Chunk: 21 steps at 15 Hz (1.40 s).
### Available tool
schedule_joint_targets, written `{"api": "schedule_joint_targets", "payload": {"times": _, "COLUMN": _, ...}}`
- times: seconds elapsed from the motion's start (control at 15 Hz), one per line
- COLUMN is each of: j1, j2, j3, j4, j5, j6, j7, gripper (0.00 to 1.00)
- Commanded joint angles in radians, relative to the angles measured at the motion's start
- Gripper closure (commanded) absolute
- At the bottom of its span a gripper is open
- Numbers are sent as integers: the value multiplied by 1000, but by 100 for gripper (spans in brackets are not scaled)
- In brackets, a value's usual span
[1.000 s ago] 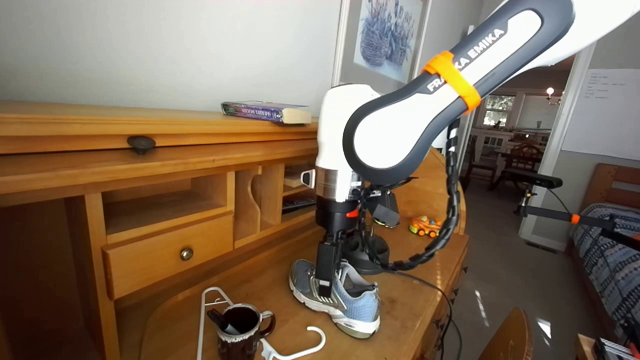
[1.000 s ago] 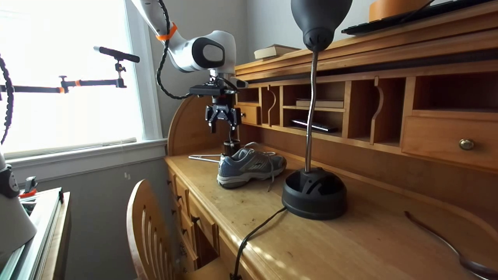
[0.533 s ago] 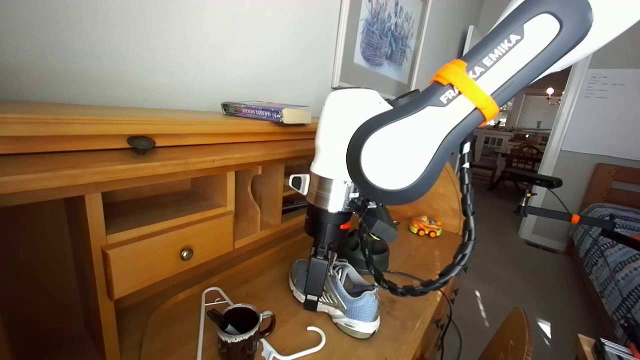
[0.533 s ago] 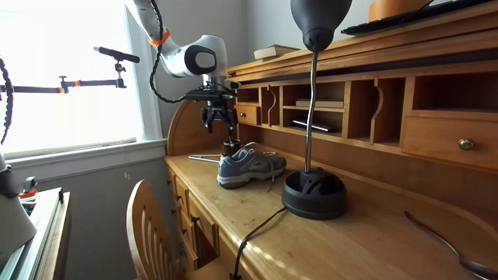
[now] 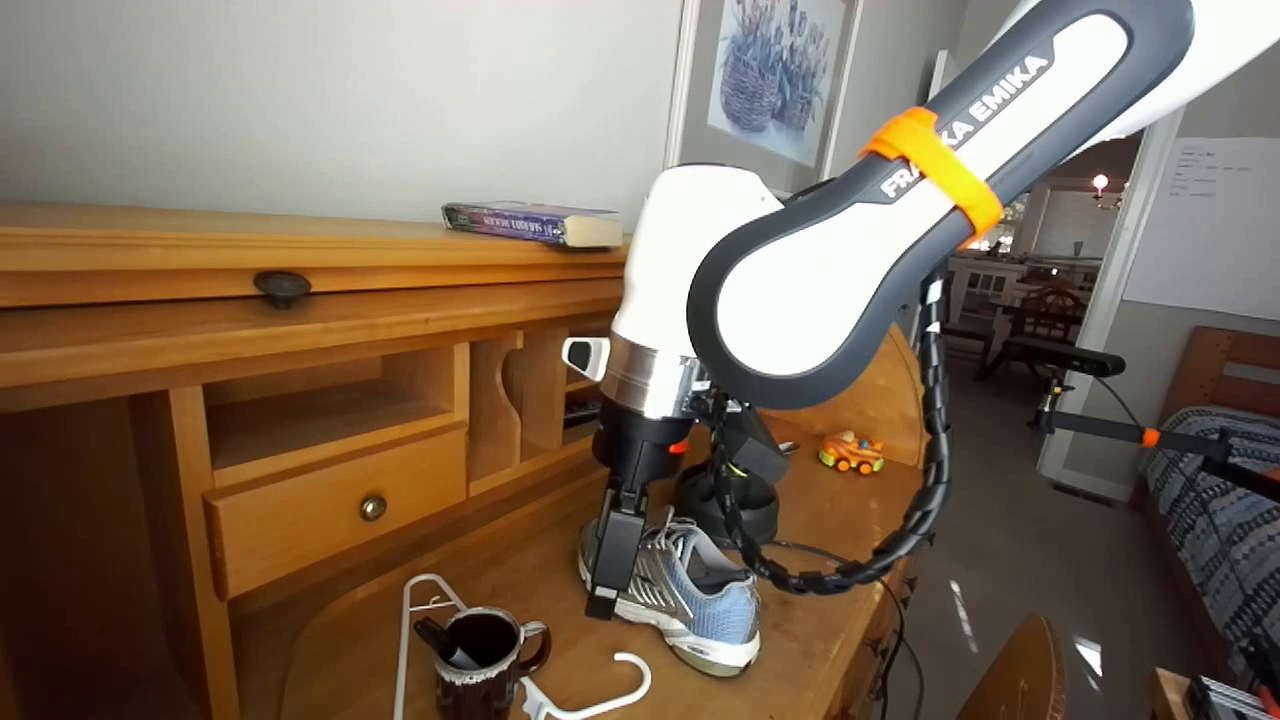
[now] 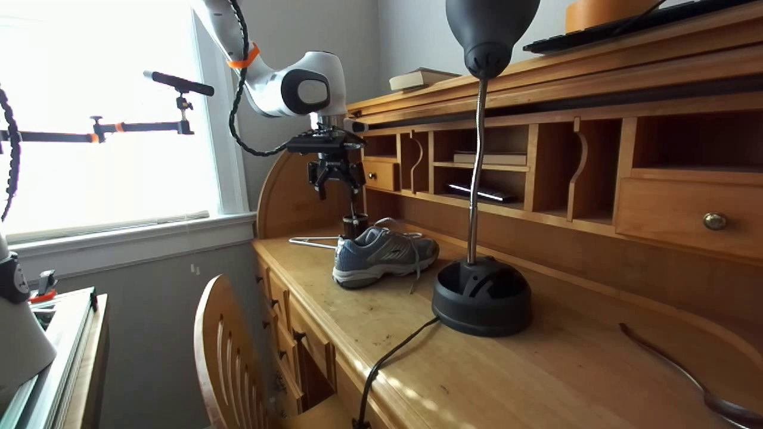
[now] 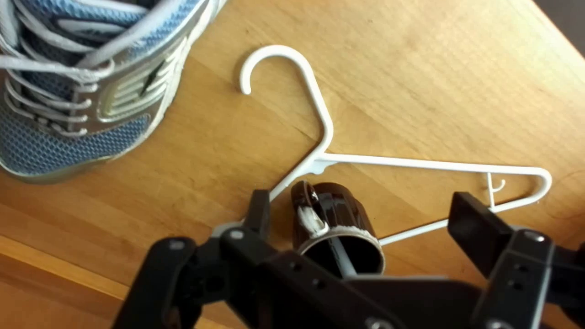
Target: Pick up the pen to the right of the sneaker, place it inside the sneaker, pick up the marker out of the mug and place it in the sneaker
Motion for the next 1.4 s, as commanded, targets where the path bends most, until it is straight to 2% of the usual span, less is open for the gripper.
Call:
{"api": "schedule_joint_targets", "payload": {"times": 0.0, "j1": -31, "j2": 41, "j3": 63, "j4": 17, "j5": 70, "j6": 72, "j7": -139, "gripper": 0}}
{"api": "schedule_joint_targets", "payload": {"times": 0.33, "j1": -70, "j2": 100, "j3": 129, "j4": 43, "j5": 97, "j6": 180, "j7": -268, "gripper": 0}}
{"api": "schedule_joint_targets", "payload": {"times": 0.67, "j1": -133, "j2": 183, "j3": 205, "j4": 86, "j5": 119, "j6": 287, "j7": -331, "gripper": 0}}
{"api": "schedule_joint_targets", "payload": {"times": 1.33, "j1": -186, "j2": 330, "j3": 298, "j4": 175, "j5": 66, "j6": 385, "j7": -366, "gripper": 2}}
